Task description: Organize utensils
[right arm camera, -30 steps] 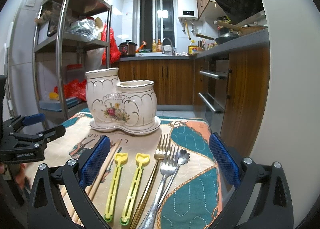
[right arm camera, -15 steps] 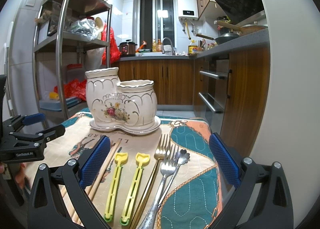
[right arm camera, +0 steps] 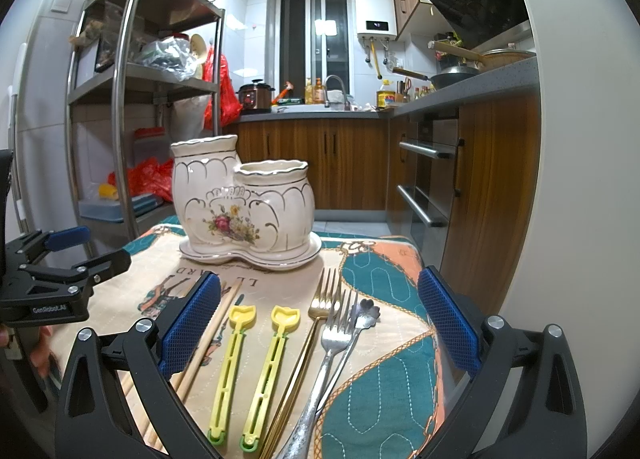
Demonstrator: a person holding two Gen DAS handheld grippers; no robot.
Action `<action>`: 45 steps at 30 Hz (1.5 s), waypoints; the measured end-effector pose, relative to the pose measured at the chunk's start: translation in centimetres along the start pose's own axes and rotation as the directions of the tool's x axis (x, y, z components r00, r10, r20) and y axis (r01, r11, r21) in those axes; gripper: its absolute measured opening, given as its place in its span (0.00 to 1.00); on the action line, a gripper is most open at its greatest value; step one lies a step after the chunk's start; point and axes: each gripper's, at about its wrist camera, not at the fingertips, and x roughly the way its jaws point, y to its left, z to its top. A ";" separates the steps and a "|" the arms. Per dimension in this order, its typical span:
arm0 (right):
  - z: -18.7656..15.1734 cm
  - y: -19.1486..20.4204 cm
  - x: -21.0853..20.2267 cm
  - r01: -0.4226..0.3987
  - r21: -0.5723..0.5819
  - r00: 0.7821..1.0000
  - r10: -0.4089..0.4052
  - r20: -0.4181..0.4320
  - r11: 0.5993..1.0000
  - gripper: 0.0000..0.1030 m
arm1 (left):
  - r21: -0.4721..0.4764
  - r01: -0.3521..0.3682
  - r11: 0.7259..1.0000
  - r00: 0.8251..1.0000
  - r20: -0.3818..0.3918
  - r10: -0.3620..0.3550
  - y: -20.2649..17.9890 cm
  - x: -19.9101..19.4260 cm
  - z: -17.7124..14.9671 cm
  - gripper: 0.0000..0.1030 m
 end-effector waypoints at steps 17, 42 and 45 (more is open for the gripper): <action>0.0 0.0 0.0 0.000 0.000 1.000 0.000 -0.001 1.000 0.95 | 0.001 0.001 1.000 1.000 -0.003 -0.001 0.0 0.2 -0.1 0.95; 0.5 -3.7 1.2 0.042 -0.011 0.981 -0.043 -0.188 0.999 0.93 | 0.060 0.133 0.989 0.960 -0.254 -0.114 -2.7 2.6 -1.7 0.69; 0.3 -4.0 1.7 0.016 0.017 0.972 -0.011 -0.236 1.000 0.84 | 0.051 0.154 0.987 0.951 -0.280 -0.134 -3.0 2.8 -2.0 0.62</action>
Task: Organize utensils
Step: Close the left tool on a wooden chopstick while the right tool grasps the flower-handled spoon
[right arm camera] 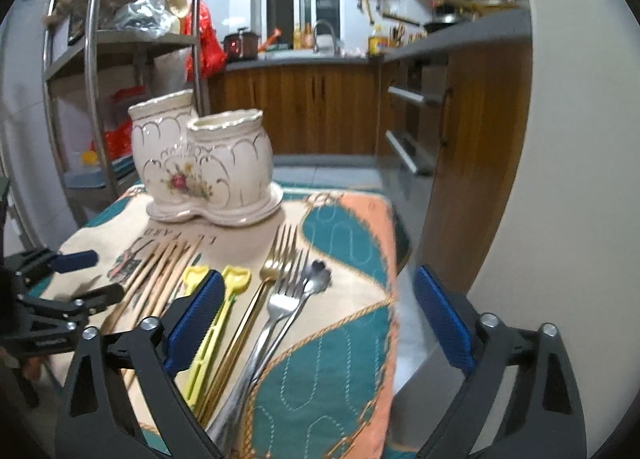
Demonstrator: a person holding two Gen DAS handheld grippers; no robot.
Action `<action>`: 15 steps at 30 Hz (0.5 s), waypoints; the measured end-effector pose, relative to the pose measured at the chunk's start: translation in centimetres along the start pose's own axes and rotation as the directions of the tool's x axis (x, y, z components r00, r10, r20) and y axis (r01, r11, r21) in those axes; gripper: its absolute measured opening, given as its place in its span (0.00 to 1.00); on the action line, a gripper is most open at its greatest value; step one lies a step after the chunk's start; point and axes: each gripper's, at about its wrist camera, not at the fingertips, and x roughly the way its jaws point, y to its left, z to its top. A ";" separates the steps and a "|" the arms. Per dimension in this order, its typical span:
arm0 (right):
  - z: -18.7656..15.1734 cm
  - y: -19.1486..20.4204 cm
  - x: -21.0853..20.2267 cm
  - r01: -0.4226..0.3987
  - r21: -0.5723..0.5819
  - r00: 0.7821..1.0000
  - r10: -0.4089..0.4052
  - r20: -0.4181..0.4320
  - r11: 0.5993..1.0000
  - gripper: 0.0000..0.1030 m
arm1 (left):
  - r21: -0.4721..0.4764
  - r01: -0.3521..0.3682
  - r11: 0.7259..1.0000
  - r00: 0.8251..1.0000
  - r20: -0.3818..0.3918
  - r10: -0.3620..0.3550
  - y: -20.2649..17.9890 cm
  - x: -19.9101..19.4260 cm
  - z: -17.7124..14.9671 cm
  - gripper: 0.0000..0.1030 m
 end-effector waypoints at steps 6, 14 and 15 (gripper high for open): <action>-0.5 0.8 1.3 -0.096 0.027 0.986 0.099 -0.132 0.995 0.53 | -0.006 0.004 1.000 1.000 -0.021 -0.004 0.1 0.3 0.0 0.51; -1.4 1.8 2.7 -0.101 0.003 0.964 0.099 -0.246 0.995 0.31 | 0.020 -0.016 1.000 0.999 -0.043 0.017 0.3 0.7 0.3 0.38; -1.5 1.7 2.7 -0.097 0.008 0.962 0.096 -0.257 0.995 0.30 | 0.021 -0.027 0.999 0.998 -0.048 0.028 0.4 0.8 0.4 0.37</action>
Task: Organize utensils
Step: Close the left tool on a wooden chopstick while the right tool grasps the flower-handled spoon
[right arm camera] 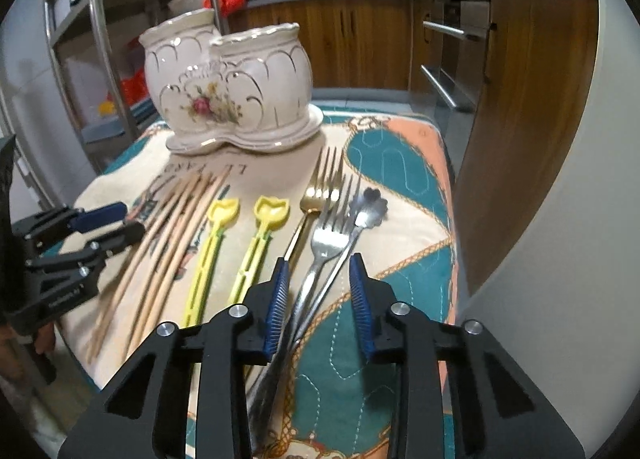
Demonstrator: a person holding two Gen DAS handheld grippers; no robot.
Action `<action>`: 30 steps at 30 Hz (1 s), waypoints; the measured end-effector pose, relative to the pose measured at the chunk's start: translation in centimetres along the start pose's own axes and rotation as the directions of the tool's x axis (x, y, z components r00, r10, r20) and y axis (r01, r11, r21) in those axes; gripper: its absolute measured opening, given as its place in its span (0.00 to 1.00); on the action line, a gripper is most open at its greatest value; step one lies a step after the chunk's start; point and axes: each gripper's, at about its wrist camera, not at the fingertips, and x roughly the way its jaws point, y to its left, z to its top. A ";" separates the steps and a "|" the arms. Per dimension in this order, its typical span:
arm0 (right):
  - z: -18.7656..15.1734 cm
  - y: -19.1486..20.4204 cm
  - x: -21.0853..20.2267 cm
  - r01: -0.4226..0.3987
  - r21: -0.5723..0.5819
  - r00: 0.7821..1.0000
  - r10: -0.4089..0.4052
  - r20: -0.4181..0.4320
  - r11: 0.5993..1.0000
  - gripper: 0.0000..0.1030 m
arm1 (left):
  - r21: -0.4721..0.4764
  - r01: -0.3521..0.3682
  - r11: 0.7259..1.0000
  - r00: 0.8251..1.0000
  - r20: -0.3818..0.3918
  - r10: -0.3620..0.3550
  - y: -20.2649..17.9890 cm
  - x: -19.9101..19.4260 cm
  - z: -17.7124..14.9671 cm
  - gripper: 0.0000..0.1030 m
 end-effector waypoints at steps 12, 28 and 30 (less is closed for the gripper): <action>2.3 -1.7 1.8 0.028 0.027 0.993 -0.025 -0.116 0.999 0.23 | 0.006 0.017 1.000 0.998 -0.063 -0.017 1.0 0.9 1.0 0.37; 6.0 -1.6 5.1 0.025 -0.064 0.964 -0.040 -0.262 0.998 0.12 | 0.030 0.088 0.996 0.986 -0.148 -0.082 2.8 3.0 3.0 0.17; 6.0 -1.3 5.1 0.026 -0.079 0.964 -0.046 -0.260 0.997 0.11 | 0.055 0.091 0.994 0.985 -0.153 -0.081 2.8 3.2 3.2 0.08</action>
